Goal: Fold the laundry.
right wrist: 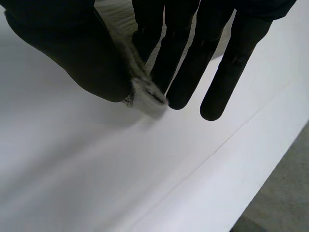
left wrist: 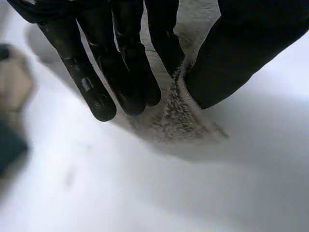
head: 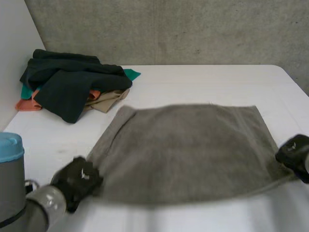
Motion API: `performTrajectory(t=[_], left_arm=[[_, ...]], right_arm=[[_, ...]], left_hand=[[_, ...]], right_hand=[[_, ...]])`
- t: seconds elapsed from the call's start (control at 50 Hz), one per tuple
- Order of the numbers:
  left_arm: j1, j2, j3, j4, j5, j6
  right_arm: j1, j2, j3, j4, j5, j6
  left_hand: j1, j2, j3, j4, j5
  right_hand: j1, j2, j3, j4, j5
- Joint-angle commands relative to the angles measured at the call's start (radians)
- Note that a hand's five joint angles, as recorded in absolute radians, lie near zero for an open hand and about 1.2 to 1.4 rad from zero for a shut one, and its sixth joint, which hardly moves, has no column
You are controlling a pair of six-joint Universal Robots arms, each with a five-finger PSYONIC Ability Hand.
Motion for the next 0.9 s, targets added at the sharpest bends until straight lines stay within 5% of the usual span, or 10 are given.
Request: performTrajectory(t=[0.02, 0.26, 0.36, 0.48, 0.6, 0.9], left_arm=[[-0.006, -0.061, 0.120, -0.013, 0.004, 0.007], [-0.009, -0.362, 0.489, 0.219, -0.011, -0.037], [-0.008, -0.497, 0.781, 0.268, -0.014, -0.036], [-0.002, -0.552, 1.163, 0.544, -0.019, -0.086], [0.015, -0.517, 1.178, 0.875, -0.055, -0.249], [0.014, -0.457, 0.772, 0.745, -0.066, -0.276]], right_arm=[[-0.023, -0.021, 0.017, -0.070, -0.003, -0.003], [0.062, 0.156, -0.186, -0.276, -0.003, 0.173], [0.107, 0.239, -0.479, -0.415, 0.024, 0.260], [0.118, 0.233, -0.722, -0.668, 0.078, 0.480], [0.126, 0.187, -0.725, -0.874, 0.112, 0.566], [0.126, 0.205, -0.501, -0.761, 0.029, 0.568]], left_hand=[[0.237, 0.196, 0.199, 0.194, 0.223], [0.237, 0.196, 0.199, 0.194, 0.223], [0.237, 0.196, 0.199, 0.194, 0.223], [0.237, 0.196, 0.199, 0.194, 0.223], [0.237, 0.196, 0.199, 0.194, 0.223], [0.237, 0.196, 0.199, 0.194, 0.223]], right_hand=[[0.266, 0.218, 0.203, 0.198, 0.215], [0.266, 0.218, 0.203, 0.198, 0.215], [0.266, 0.218, 0.203, 0.198, 0.215], [0.266, 0.218, 0.203, 0.198, 0.215], [0.266, 0.218, 0.203, 0.198, 0.215], [0.266, 0.218, 0.203, 0.198, 0.215]])
